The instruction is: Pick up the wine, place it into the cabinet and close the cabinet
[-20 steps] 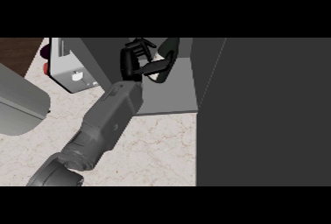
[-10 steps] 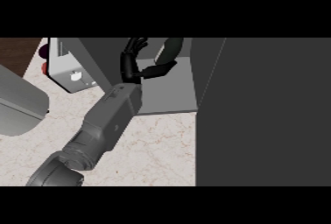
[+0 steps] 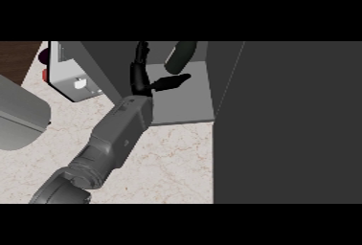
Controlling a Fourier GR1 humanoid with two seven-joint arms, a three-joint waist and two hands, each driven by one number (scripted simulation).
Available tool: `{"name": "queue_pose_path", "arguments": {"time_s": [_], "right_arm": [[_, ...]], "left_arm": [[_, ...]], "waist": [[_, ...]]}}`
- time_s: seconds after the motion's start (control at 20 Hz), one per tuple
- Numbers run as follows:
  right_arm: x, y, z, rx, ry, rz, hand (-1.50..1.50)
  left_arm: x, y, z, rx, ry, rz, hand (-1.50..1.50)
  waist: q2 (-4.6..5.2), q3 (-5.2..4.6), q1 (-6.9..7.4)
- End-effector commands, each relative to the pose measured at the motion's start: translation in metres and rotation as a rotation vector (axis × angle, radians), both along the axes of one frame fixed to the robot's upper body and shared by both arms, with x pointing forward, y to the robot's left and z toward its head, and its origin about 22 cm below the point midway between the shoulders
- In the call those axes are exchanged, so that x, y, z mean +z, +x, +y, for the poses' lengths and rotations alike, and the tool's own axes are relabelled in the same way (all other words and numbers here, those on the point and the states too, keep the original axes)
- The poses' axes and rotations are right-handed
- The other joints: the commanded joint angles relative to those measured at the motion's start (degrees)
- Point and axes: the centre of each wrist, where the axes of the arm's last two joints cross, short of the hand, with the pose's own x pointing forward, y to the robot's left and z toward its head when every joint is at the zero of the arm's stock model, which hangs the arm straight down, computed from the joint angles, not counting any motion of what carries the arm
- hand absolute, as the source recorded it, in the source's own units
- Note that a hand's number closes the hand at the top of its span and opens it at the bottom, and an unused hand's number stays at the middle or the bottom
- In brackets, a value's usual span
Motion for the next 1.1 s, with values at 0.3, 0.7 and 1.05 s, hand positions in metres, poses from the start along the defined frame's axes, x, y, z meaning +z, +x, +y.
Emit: {"name": "queue_pose_path", "arguments": {"time_s": [0.3,0.7,1.05], "right_arm": [[0.007,-0.01,0.0,0.026,0.002,-0.034,-1.5],[0.007,-0.009,-0.002,0.031,-0.004,-0.023,-1.5],[0.008,-0.012,-0.005,0.024,0.011,-0.033,-1.5]], "left_arm": [[-0.019,-0.006,0.029,0.03,-0.022,0.0,-1.5],[-0.026,-0.013,0.012,-0.051,-0.02,-0.053,-1.5],[-0.024,-0.012,0.011,-0.118,-0.059,-0.046,-1.5]], "waist": [[0.32,-0.28,0.63],[0.16,-0.26,0.57],[-0.03,-0.25,1.0]]}}
